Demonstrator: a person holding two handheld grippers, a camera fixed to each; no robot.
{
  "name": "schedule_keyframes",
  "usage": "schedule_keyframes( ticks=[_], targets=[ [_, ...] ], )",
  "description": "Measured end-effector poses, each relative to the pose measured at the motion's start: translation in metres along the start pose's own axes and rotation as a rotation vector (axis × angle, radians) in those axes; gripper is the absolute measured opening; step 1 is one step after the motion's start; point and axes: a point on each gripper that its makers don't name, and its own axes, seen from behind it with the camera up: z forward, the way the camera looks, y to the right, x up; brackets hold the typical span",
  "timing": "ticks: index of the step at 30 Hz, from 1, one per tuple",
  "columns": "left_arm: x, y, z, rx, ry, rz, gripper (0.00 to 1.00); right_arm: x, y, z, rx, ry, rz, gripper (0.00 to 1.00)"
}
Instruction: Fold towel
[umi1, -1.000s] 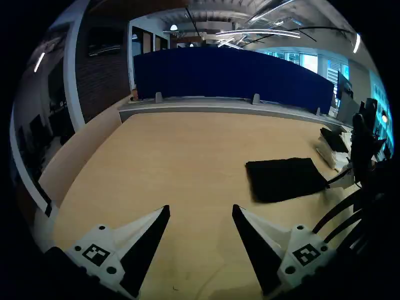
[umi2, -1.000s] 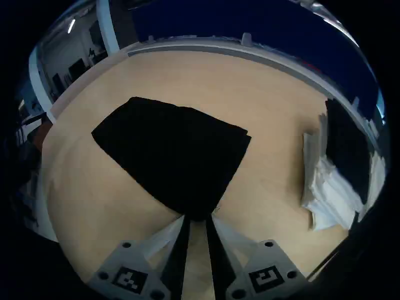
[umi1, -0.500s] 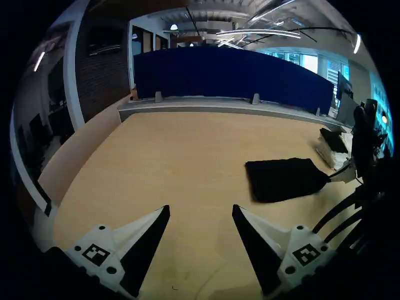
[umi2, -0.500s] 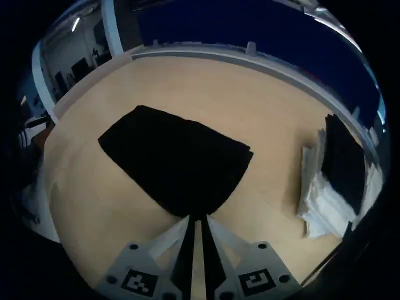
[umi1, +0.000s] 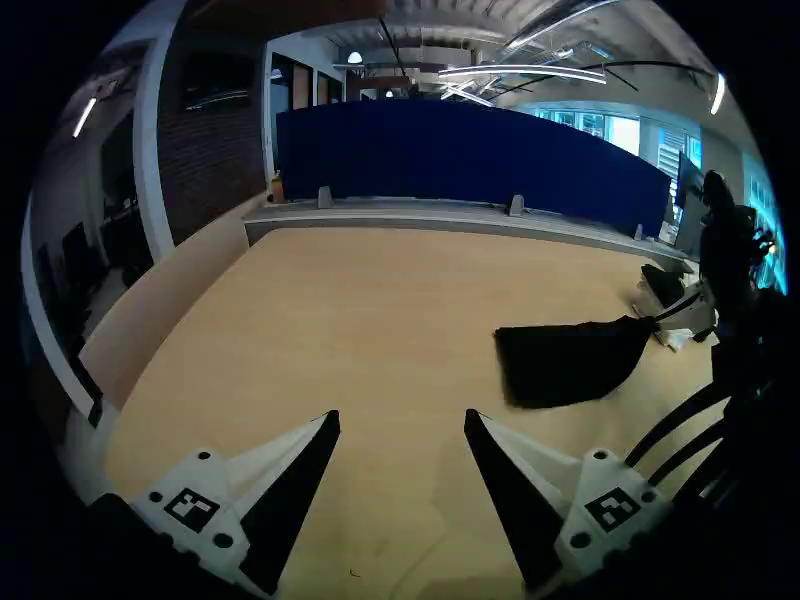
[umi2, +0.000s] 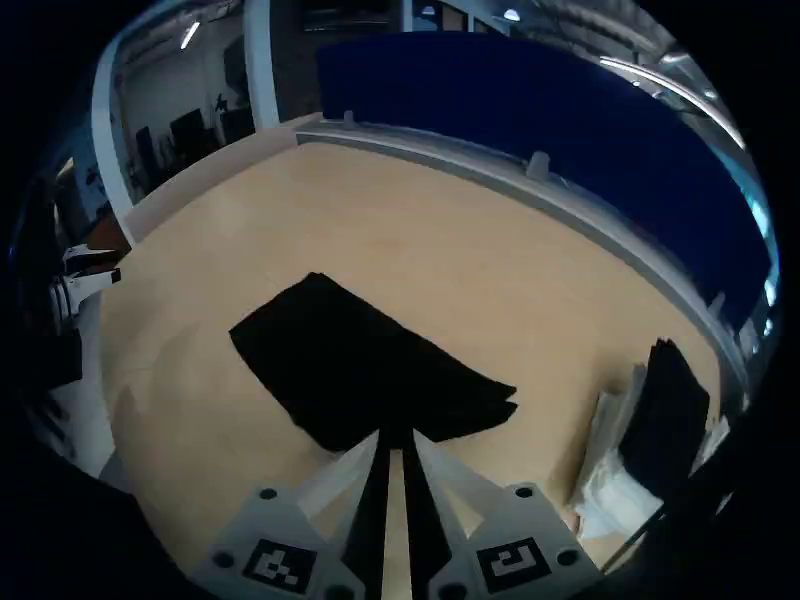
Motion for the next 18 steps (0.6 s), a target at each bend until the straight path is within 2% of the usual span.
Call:
schedule_keyframes(
  ticks=[9, 18],
  targets=[
    [0.001, -0.001, -0.005, -0.003, 0.011, -0.007, 0.92, 0.047, -0.029, 0.003, 0.036, 0.038, -0.111, 0.09],
    [-0.001, -0.005, -0.009, -0.001, 0.019, -0.023, 0.93, 0.065, -0.053, 0.015, 0.070, 0.037, -0.163, 0.09]
  ],
)
